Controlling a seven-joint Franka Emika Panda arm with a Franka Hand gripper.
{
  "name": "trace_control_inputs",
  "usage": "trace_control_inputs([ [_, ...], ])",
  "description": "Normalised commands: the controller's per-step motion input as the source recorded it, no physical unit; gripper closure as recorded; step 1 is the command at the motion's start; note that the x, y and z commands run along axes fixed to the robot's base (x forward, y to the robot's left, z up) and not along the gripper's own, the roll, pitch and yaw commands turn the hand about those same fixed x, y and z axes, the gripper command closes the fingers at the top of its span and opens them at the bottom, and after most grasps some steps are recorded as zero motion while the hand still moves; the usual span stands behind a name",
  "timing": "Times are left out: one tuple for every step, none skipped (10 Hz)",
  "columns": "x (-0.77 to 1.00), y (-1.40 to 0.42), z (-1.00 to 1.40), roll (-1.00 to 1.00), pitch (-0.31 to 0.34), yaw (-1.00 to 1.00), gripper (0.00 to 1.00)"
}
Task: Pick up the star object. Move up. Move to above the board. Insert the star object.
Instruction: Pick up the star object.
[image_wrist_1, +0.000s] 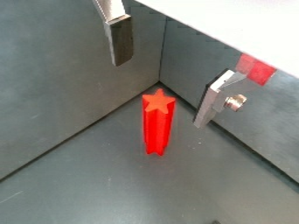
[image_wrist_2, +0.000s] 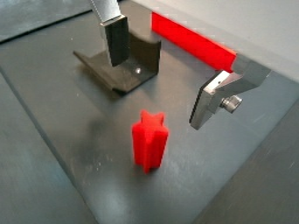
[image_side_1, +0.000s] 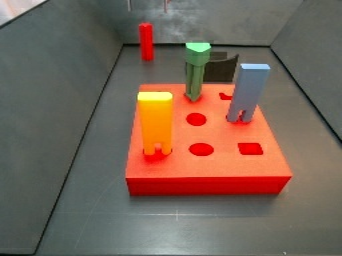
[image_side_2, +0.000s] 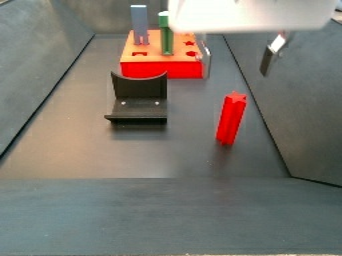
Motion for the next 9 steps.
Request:
trace_control_inputs([
  [-0.15, 0.02, -0.81, 0.04, -0.179, 0.09, 0.00],
  [-0.03, 0.10, -0.85, 0.02, -0.127, 0.08, 0.00],
  [0.05, 0.20, -0.78, 0.00, -0.004, 0.02, 0.00],
  [0.09, 0.22, -0.85, 0.00, 0.000, 0.01, 0.00],
  [0.00, 0.06, -0.85, 0.07, 0.000, 0.02, 0.00],
  [0.00, 0.00, -0.36, 0.08, 0.000, 0.00, 0.00],
  [-0.04, 0.00, 0.00, 0.00, -0.020, 0.00, 0.00],
  [-0.22, 0.07, -0.17, 0.04, -0.186, 0.11, 0.00],
  [0.00, 0.03, 0.00, 0.00, 0.000, 0.00, 0.00],
])
